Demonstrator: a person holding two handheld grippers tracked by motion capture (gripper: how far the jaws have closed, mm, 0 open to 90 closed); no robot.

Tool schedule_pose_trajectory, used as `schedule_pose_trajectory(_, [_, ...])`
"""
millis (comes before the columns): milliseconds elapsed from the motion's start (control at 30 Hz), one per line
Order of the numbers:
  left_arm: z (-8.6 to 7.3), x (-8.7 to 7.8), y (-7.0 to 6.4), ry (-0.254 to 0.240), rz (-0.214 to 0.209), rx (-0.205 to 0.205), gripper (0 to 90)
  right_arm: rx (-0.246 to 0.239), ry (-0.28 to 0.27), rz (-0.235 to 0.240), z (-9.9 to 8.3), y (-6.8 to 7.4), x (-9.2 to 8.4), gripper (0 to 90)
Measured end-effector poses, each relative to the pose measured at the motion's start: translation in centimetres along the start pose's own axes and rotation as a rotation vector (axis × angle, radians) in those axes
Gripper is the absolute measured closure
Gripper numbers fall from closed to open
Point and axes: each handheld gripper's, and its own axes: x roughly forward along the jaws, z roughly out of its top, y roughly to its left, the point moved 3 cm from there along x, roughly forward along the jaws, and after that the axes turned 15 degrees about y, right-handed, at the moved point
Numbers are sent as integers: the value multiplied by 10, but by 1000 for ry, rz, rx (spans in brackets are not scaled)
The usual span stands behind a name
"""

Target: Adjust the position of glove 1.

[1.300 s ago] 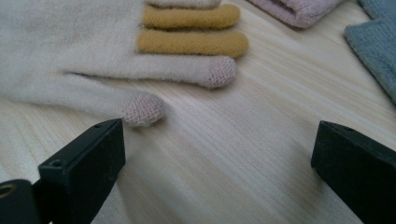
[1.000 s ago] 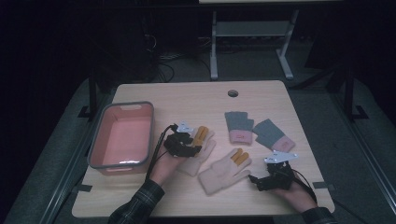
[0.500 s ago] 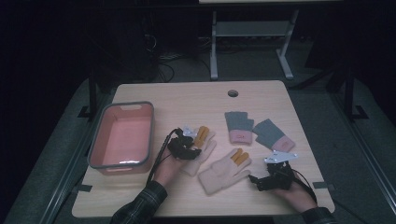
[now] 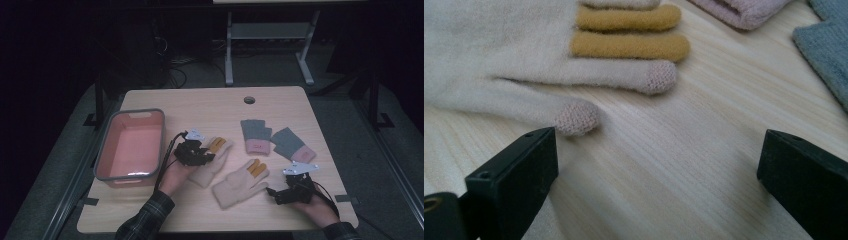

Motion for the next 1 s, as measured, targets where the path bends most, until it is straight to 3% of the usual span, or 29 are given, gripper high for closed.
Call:
schedule_pose_trajectory(433, [13, -30, -10, -90, -104, 21, 649, 1, -1, 0, 0, 0, 0, 23])
schedule_pose_trajectory(700, [21, -39, -26, -112, -179, 83, 648, 0, 0, 0, 0, 0, 0, 23])
schedule_pose_trajectory(1000, [30, -41, -54, -112, -258, 174, 648, 1, 0, 0, 0, 0, 0, 23])
